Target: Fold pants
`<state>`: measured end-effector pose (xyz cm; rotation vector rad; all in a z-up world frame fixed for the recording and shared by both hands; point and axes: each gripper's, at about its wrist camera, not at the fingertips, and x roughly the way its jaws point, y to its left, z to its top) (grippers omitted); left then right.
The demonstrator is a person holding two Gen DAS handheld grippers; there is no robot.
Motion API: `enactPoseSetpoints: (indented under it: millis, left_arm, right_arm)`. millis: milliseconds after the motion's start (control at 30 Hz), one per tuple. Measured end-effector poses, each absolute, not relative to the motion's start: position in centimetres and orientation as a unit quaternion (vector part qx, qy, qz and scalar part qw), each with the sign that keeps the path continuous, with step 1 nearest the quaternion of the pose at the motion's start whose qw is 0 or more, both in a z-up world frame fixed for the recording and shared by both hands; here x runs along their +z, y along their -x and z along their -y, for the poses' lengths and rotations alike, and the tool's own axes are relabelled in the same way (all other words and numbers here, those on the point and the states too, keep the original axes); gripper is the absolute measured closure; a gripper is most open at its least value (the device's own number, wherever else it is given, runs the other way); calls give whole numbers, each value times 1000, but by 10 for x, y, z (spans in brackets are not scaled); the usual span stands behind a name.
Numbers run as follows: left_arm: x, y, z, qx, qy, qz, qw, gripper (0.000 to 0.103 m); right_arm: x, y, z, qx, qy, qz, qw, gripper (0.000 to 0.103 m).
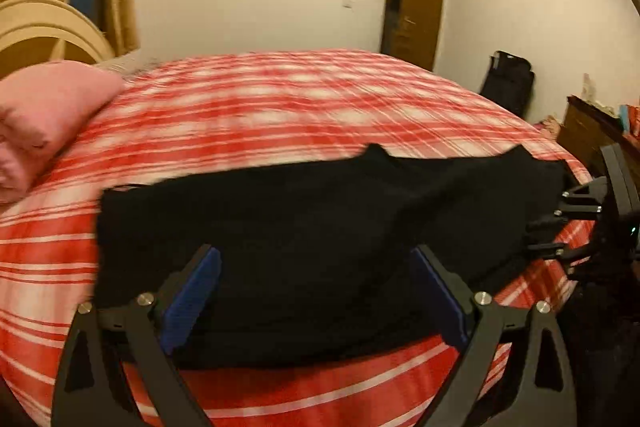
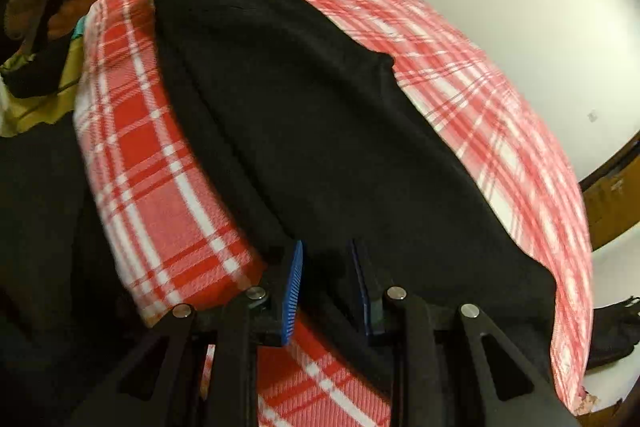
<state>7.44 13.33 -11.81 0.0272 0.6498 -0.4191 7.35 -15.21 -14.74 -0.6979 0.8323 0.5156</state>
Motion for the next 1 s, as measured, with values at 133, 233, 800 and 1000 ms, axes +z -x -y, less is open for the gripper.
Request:
enactPoseSetpoints:
  millis: [133, 233, 800, 1000]
  left_arm:
    - [-133, -83, -117, -213, -6, -341, 916, 6]
    - [-145, -92, -121, -210, 15, -357, 910, 6]
    - [-148, -84, -122, -221, 48, -364, 904, 3]
    - [-142, -79, -125, -231, 59, -362, 901, 3]
  right_arm:
    - [-155, -81, 152, 239, 322, -390, 829, 78]
    - [-157, -84, 154, 248, 313, -386, 832, 78]
    - [-157, -66, 147, 271, 319, -368, 830, 102]
    - [-141, -51, 147, 268, 317, -363, 834, 102]
